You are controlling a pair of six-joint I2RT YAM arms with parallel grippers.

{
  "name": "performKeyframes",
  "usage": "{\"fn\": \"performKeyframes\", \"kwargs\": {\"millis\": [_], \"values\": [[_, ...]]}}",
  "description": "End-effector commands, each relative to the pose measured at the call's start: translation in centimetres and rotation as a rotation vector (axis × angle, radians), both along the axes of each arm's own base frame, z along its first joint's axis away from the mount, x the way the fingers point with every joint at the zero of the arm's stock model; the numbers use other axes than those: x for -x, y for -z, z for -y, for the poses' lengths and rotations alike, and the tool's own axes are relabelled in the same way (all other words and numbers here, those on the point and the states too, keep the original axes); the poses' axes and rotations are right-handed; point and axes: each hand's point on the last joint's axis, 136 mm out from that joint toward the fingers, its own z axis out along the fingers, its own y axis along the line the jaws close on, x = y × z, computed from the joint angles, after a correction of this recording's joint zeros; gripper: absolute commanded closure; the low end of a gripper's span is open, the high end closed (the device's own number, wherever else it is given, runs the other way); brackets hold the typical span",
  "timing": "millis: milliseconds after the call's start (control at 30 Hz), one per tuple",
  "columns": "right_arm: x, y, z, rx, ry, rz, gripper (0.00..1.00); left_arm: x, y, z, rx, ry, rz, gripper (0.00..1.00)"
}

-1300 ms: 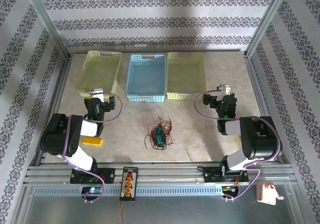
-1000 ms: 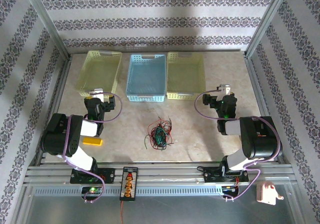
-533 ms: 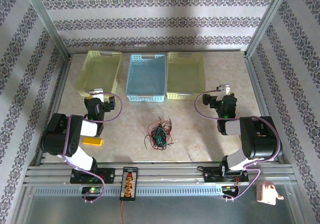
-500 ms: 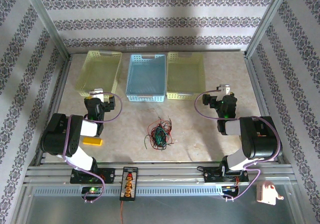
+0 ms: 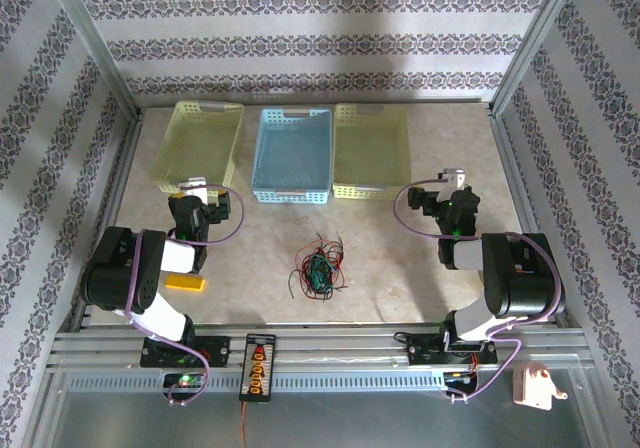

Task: Untangle the cables

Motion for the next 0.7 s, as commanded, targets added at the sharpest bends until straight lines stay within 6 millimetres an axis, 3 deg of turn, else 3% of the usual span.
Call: {"fn": "performKeyframes", "kwargs": {"millis": [0, 133, 200, 267, 367, 400, 500, 600, 667], "values": [[-0.2, -1.3, -0.4, -0.030, -0.014, 0.052, 0.02, -0.5, -2.2, -0.2, -0.003, -0.010, 0.049, 0.01], [1.4, -5.2, 2.2, -0.018, 0.188, 0.028, 0.02, 0.8, -5.6, -2.6, -0.026, -0.174, 0.053, 0.01], [2.8, -7.2, 4.0, -0.122, 0.332, 0.034, 0.02, 1.8, -7.2, -3.8, -0.045, -0.249, 0.067, 0.01], [3.1, -9.2, 2.1, -0.191, 0.263, 0.067, 0.02, 3.0, -8.5, -4.6, -0.036, -0.320, 0.084, 0.01], [3.8, -9.8, -4.9, -0.251, 0.027, -0.050, 0.02, 4.5, -9.3, -4.3, 0.013, -0.356, 0.011, 0.01], [4.7, -9.5, -8.3, -0.261, -0.094, -0.104, 0.02, 5.1, -9.6, -3.6, 0.038, -0.356, -0.012, 0.01], [9.3, -7.2, -17.3, -0.144, -0.424, -0.289, 0.02, 7.1, -9.4, -0.7, 0.115, -0.344, -0.053, 0.01], [14.7, -3.8, -22.6, 0.033, -0.652, -0.447, 0.04, 9.1, -8.3, 3.7, 0.177, -0.276, -0.085, 0.01], [16.7, -2.1, -23.8, 0.114, -0.705, -0.505, 0.06, 9.9, -6.9, 6.6, 0.261, -0.228, -0.092, 0.01]]}}
